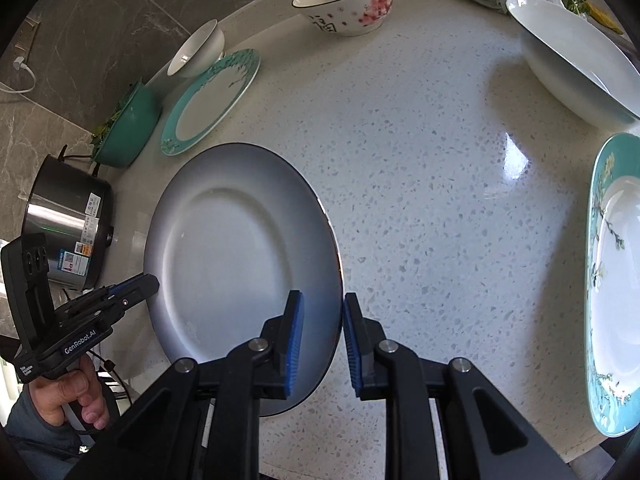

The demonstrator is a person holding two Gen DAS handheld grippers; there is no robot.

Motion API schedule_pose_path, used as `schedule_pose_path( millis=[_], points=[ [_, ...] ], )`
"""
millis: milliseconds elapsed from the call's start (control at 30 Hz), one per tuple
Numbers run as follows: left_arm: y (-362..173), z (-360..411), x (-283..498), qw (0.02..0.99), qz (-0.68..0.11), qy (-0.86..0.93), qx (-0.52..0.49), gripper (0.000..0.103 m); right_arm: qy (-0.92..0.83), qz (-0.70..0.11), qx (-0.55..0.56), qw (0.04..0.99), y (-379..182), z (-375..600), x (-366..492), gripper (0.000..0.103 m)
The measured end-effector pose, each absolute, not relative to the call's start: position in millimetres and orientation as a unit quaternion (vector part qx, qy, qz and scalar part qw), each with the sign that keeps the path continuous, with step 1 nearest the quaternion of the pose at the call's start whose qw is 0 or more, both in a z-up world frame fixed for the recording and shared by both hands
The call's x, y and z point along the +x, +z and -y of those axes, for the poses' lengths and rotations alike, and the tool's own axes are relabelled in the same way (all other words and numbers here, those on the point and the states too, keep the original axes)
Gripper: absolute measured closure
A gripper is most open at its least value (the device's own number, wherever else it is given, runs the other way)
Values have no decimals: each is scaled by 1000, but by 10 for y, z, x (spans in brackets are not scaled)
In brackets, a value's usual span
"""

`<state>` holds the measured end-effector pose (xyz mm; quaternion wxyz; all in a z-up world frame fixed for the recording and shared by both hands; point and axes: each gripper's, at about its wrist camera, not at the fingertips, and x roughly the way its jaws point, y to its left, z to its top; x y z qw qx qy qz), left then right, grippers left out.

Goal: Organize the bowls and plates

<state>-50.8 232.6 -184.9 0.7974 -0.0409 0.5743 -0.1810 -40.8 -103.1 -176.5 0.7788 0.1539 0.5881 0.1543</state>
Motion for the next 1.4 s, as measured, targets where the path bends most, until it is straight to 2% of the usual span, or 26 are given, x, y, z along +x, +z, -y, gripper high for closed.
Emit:
schedule_pose_path(
  millis=[367,567,600,633,667,700,733,833,967,1100,1167,1233,1300,1367,1400],
  points=[
    [-1949,-2174,-340,804,-571,-163,-33,82,153,-582,135,787,-1842,994,-435,77],
    [-1871,-2222,-268,811,-564,-152,-39,78,166,-590,126,780,-1802,951,-398,67],
    [-1806,-2247,-244,818,-555,-145,-36,63,164,-582,127,786,-1730,986,-389,56],
    [-1731,-2282,-219,828,-543,-140,-35,34,162,-574,125,793,-1659,1007,-372,42],
    [-1630,-2337,-183,841,-521,-137,-38,24,161,-561,125,802,-1565,1040,-339,33],
    [-1541,-2376,-134,851,-505,-136,-38,10,164,-546,130,811,-1454,1080,-286,17],
    [-1477,-2406,-70,856,-498,-134,-34,0,173,-533,138,817,-1374,1111,-234,12],
    [-1349,-2463,206,859,-495,-128,-26,0,216,-507,162,818,-1190,1112,54,6],
    [-1251,-2652,783,870,-478,-112,-52,0,268,-494,210,800,-1147,999,597,5],
    [-1392,-2799,1426,860,-493,-110,-78,0,304,-494,267,770,-1295,819,1238,5],
    [-1516,-2854,1721,845,-512,-120,-97,0,303,-506,277,758,-1403,693,1486,7],
    [-1639,-2882,1948,827,-539,-121,-105,2,304,-517,290,745,-1517,634,1679,16],
    [-1727,-2920,2128,816,-555,-116,-111,2,302,-527,286,741,-1588,555,1812,17],
    [-1775,-2961,2186,817,-556,-113,-108,5,301,-536,286,735,-1673,517,1917,20],
    [-1809,-2963,2234,814,-560,-111,-105,10,300,-540,289,731,-1713,500,1946,20]
  ],
)
